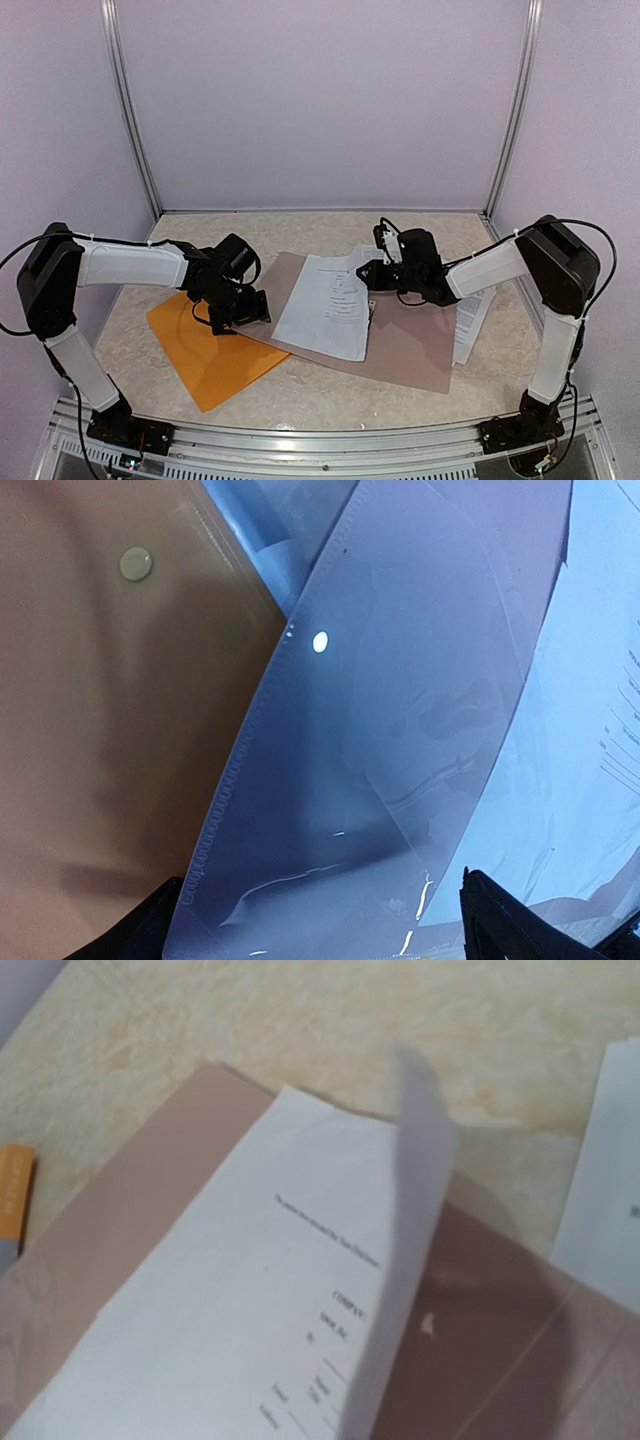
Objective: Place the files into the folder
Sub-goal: Insert the folder to form pockets on the folder.
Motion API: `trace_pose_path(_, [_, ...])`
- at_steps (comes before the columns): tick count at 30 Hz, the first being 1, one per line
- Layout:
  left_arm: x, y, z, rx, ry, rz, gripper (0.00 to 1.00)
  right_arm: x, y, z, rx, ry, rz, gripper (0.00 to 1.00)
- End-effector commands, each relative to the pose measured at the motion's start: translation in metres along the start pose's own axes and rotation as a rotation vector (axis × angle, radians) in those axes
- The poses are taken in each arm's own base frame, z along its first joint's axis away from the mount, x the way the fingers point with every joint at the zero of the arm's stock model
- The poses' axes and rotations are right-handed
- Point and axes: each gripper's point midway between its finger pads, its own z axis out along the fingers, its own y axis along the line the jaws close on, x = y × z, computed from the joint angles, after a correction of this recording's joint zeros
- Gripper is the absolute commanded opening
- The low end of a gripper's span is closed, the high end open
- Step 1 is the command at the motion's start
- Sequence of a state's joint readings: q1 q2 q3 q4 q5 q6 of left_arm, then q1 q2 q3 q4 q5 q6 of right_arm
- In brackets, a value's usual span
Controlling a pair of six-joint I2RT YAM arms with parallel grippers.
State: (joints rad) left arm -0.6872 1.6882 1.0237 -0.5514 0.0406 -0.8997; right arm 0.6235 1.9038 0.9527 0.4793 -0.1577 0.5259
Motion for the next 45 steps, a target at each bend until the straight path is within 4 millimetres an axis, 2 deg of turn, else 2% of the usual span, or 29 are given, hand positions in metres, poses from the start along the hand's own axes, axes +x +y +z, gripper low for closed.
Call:
trace_pose_path(1, [-0.004, -0.006, -0.003, -0.005, -0.015, 0.019, 0.88, 0.008, -0.011, 0.004, 0.013, 0.040, 0.000, 0.11])
trace_pose_path(15, [-0.004, -0.005, -0.004, -0.012, -0.021, 0.024, 0.88, 0.023, -0.038, 0.007, 0.043, 0.084, 0.052, 0.18])
trace_pose_path(19, [-0.003, -0.005, -0.004, -0.013, -0.021, 0.023, 0.88, 0.028, -0.045, 0.007, 0.047, 0.085, 0.081, 0.18])
trace_pose_path(22, [-0.003, -0.005, -0.003, -0.013, -0.021, 0.023, 0.88, 0.032, -0.048, 0.007, 0.034, 0.087, 0.118, 0.14])
trace_pose_path(28, [-0.003, -0.006, 0.000, -0.016, -0.022, 0.026, 0.88, 0.040, -0.046, 0.009, -0.047, 0.079, 0.235, 0.00])
trace_pose_path(34, [0.001, -0.011, 0.005, -0.007, -0.017, 0.027, 0.88, 0.047, -0.042, 0.014, -0.103, 0.068, 0.329, 0.00])
trace_pose_path(45, [0.005, -0.017, 0.009, 0.015, -0.005, 0.022, 0.88, 0.037, -0.030, 0.011, -0.107, 0.003, 0.288, 0.00])
